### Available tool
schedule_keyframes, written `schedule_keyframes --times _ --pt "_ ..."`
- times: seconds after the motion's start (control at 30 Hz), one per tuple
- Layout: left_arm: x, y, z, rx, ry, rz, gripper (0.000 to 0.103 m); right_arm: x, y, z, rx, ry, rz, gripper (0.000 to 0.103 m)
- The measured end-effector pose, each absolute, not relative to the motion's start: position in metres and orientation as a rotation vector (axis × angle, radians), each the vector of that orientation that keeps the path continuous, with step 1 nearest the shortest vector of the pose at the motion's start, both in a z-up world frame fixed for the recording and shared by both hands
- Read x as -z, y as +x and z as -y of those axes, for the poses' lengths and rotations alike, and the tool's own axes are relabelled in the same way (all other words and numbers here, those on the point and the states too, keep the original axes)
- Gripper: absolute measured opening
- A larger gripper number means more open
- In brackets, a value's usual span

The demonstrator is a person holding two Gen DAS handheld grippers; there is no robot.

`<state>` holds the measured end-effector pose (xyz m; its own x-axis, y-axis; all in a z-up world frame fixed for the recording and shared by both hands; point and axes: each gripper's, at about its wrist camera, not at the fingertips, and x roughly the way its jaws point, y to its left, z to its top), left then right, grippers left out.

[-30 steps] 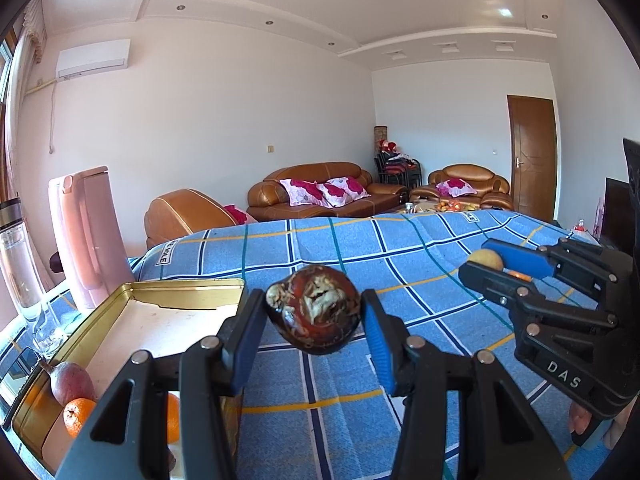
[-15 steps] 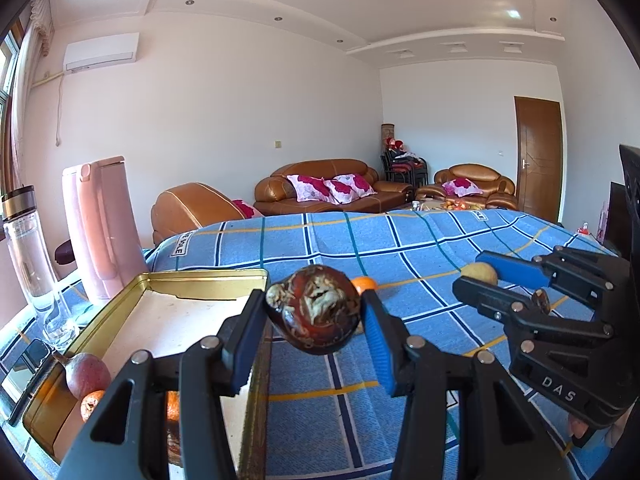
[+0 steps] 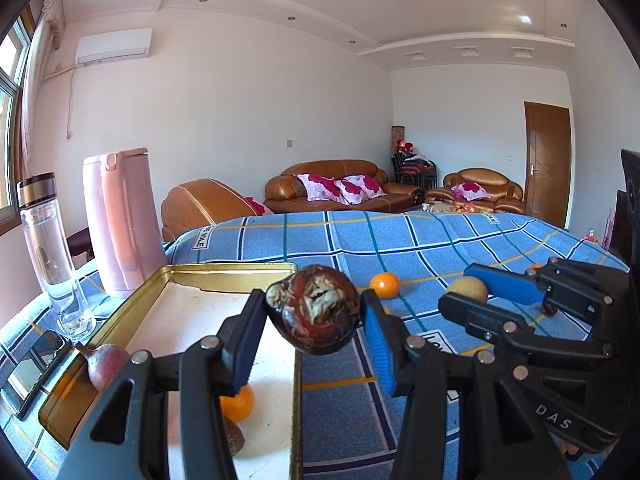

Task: Organize fruits
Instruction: 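Lift and carry the brown fruit and tan fruit toward the gold tray with both tools, then lower the brown fruit into the tray and open the left tool while the right tool releases the tan fruit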

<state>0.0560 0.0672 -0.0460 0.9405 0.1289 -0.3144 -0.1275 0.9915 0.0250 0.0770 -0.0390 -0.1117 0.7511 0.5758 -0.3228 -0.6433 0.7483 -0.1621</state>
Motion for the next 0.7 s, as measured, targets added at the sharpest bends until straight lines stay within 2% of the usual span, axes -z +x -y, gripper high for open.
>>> schedule_keyframes --times 0.7 --pt "0.048 0.036 -0.101 -0.195 -0.012 -0.328 0.05 0.112 0.065 0.005 -0.771 -0.243 -0.294 0.03"
